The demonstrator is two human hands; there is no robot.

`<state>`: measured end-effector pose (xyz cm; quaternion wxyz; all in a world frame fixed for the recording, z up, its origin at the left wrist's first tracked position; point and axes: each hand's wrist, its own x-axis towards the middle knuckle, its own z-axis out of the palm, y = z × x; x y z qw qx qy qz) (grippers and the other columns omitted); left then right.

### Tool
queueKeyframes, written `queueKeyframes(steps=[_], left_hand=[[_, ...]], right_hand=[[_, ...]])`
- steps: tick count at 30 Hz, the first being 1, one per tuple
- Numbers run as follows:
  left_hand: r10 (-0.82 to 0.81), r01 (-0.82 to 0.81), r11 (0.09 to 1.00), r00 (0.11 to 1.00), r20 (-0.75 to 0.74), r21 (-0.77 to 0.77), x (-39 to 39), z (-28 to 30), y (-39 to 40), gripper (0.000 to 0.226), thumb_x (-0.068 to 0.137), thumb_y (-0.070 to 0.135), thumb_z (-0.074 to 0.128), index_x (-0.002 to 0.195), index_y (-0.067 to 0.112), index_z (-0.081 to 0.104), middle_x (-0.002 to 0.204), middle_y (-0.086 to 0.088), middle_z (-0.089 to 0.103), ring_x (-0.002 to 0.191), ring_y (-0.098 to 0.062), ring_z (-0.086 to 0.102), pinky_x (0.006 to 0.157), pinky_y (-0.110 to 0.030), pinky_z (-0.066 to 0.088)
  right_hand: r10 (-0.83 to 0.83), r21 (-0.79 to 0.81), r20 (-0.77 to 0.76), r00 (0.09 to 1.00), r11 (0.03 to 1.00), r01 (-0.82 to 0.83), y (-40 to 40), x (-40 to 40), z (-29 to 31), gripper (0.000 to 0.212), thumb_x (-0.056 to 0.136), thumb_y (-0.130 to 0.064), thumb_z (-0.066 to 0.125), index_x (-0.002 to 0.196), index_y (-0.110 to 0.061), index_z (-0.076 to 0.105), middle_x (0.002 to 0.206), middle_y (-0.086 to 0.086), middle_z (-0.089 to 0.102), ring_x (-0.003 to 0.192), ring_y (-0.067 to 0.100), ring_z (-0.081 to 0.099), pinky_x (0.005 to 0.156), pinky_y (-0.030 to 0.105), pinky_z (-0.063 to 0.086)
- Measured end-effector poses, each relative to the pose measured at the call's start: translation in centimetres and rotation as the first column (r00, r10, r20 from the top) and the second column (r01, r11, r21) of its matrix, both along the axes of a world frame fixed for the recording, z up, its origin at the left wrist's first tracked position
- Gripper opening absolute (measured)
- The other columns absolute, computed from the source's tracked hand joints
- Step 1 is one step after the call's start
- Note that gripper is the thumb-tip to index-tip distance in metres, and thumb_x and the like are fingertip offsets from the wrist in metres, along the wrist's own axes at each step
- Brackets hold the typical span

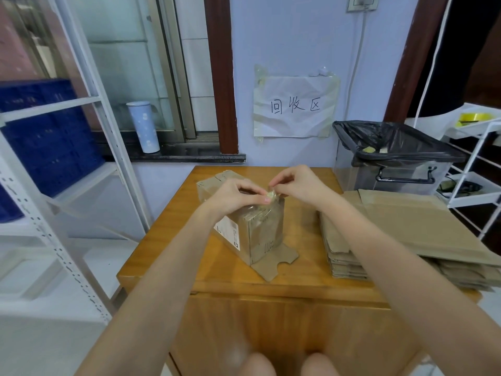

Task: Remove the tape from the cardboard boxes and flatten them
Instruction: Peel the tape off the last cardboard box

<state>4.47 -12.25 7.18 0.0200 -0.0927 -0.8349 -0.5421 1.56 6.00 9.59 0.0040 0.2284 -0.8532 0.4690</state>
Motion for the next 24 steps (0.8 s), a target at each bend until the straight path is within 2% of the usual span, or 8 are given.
queueKeyframes(steps=[2,5,8,11,15,18,20,24], left_hand=[[0.003,-0.003,1.0,1.0,-0.004,0.002,0.0,0.0,0.0,0.023,0.071,0.021,0.083,0.091,0.012,0.077,0.101,-0.002,0.071,0.092,-0.01,0.065,0.086,-0.021,0.051],[0.02,-0.02,1.0,1.0,-0.003,0.007,-0.2,-0.1,0.1,0.021,0.07,0.022,0.084,0.088,0.012,0.077,0.1,-0.005,0.071,0.091,-0.012,0.065,0.084,-0.024,0.051],[0.049,-0.049,0.999,0.999,-0.004,0.014,-0.2,-0.2,0.2,0.019,0.069,0.022,0.085,0.082,0.011,0.075,0.099,-0.008,0.071,0.092,-0.017,0.065,0.087,-0.028,0.053],[0.046,-0.045,0.999,0.999,-0.018,0.006,-0.2,-0.2,0.2,0.017,0.069,0.021,0.084,0.076,0.011,0.072,0.1,-0.01,0.071,0.097,-0.024,0.065,0.09,-0.032,0.053],[0.04,-0.038,0.999,0.998,-0.05,0.03,-0.2,-0.2,0.3,0.031,0.07,0.014,0.084,0.067,0.012,0.053,0.097,-0.007,0.073,0.091,-0.016,0.067,0.085,-0.028,0.054],[0.015,-0.012,0.998,0.998,-0.062,0.054,0.1,0.0,0.3,0.026,0.072,0.012,0.083,0.085,0.015,0.06,0.095,0.001,0.072,0.087,-0.004,0.066,0.078,-0.014,0.051],[-0.029,0.032,0.998,0.998,-0.058,0.056,0.3,0.2,0.2,0.031,0.074,0.011,0.08,0.101,0.021,0.068,0.094,0.005,0.071,0.085,0.002,0.065,0.075,-0.009,0.048],[-0.013,0.018,0.998,0.996,-0.087,0.055,0.4,0.2,0.4,0.027,0.074,0.012,0.08,0.096,0.025,0.072,0.088,0.007,0.069,0.079,0.004,0.064,0.071,-0.009,0.048]], right_hand=[[0.071,0.036,0.022,0.997,0.997,-0.072,0.1,0.3,0.1,0.023,0.088,0.005,0.055,0.092,-0.01,0.072,0.084,0.003,0.067,0.071,0.006,0.06,0.066,0.012,0.05],[0.102,0.068,0.021,0.995,0.992,-0.104,0.2,0.6,-0.2,0.032,0.091,0.0,0.047,0.093,-0.02,0.071,0.095,0.001,0.07,0.085,0.013,0.062,0.078,0.015,0.05],[0.129,0.087,0.028,0.991,0.988,-0.131,0.4,0.9,-0.5,0.026,0.092,-0.01,0.052,0.098,-0.028,0.071,0.098,-0.008,0.069,0.097,0.01,0.061,0.092,0.024,0.046],[0.186,0.056,0.032,0.982,0.981,-0.187,0.6,1.1,-0.9,0.025,0.087,-0.015,0.065,0.111,-0.02,0.069,0.095,-0.013,0.066,0.093,0.001,0.06,0.084,0.014,0.046],[0.179,-0.014,0.04,0.983,0.984,-0.179,0.5,0.9,-1.4,0.034,0.082,-0.004,0.069,0.114,-0.014,0.062,0.097,0.005,0.07,0.089,0.01,0.064,0.081,0.018,0.052],[0.166,-0.04,0.05,0.985,0.986,-0.164,0.5,0.9,-1.6,0.027,0.083,0.0,0.069,0.109,-0.005,0.064,0.091,0.008,0.07,0.08,0.01,0.065,0.076,0.017,0.052],[0.157,-0.061,0.052,0.986,0.986,-0.154,0.5,0.8,-1.8,0.021,0.083,-0.002,0.07,0.102,-0.008,0.063,0.086,0.005,0.069,0.078,0.011,0.065,0.077,0.019,0.052],[0.078,-0.1,0.064,0.995,0.992,-0.071,0.7,0.6,-2.6,0.021,0.081,-0.013,0.075,0.097,-0.011,0.061,0.082,0.003,0.068,0.078,0.013,0.064,0.079,0.024,0.051]])
